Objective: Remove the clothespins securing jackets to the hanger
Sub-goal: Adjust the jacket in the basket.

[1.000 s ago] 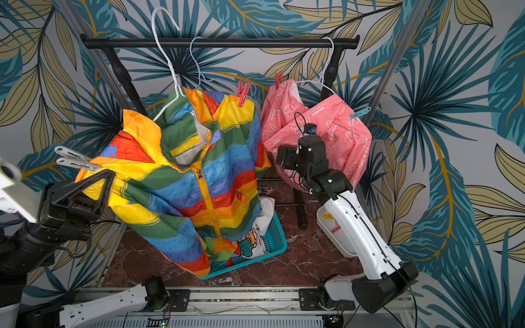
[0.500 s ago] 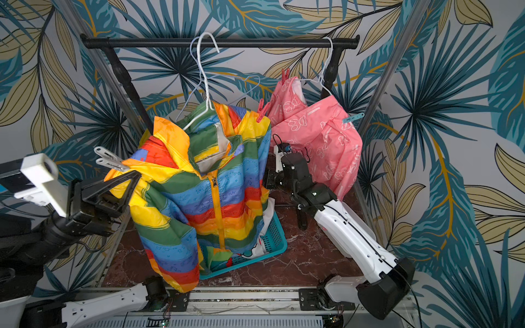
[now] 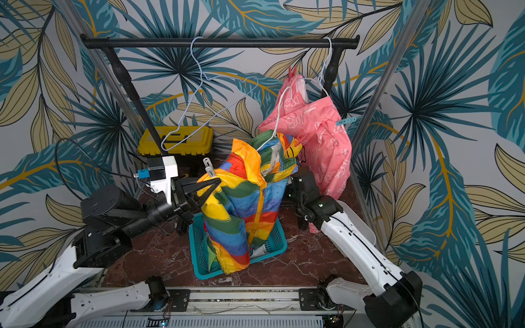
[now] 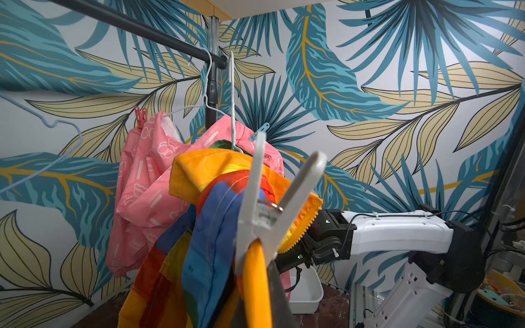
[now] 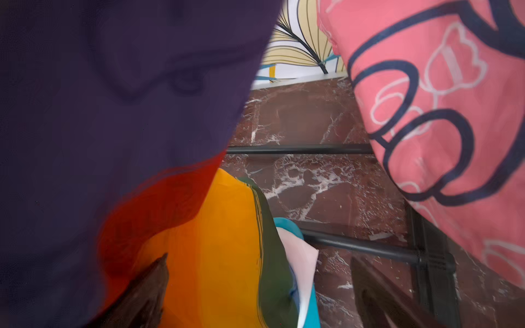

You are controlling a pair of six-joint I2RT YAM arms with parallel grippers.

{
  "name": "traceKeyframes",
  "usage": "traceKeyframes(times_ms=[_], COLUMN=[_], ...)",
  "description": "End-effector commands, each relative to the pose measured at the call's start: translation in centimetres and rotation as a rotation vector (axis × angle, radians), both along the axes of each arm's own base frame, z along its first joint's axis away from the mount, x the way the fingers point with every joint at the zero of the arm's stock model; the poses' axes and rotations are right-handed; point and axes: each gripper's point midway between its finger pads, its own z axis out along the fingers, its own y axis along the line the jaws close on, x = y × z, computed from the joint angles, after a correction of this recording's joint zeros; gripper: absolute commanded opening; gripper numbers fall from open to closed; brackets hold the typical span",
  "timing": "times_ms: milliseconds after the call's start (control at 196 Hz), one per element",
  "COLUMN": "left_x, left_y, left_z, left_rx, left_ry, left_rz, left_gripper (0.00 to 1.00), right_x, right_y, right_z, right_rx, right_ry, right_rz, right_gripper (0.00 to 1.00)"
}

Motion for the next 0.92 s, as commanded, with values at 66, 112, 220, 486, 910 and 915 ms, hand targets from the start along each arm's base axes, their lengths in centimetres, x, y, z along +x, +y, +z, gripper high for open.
traceKeyframes(times_ms=[66,112,220,486,910,915], left_x=[-1.6,-1.4,-0.9,-0.6,-1.7,-1.6], left_y=[3.4,4.1,5.9,9.0,8.4,8.4], left_z=[1.4,0.3,-2.2,-8.5,-16.9,-17.0], left_rx=[-0.121,-0.116,-0.111,-0.100,-0.030,-0.029], left_ry=[-0.153,-0.142,-0.112,0.004,0.157,0.159], left_rz=[0.055,0.085,0.163,0.254,0.168,0.168], left_gripper=[0.00,0.00,0.00,0.00,0.00,0.00], right_x=[0.1,0.1,0.0,-0.5,-2.8,-2.9], right_y=[0.4,0.5,1.3,3.4,5.3,5.2], right_z=[-1.0,-1.3,-1.9,-4.5,-8.6,-8.6], right_rx=[-0.004,0.005,0.036,0.119,0.161,0.157], right_ry=[0.001,0.004,0.022,0.099,0.165,0.167], right_rz=[0.020,0.023,0.051,0.107,0.135,0.131], right_gripper=[1.00,0.99,1.00,0.99,0.99,0.99])
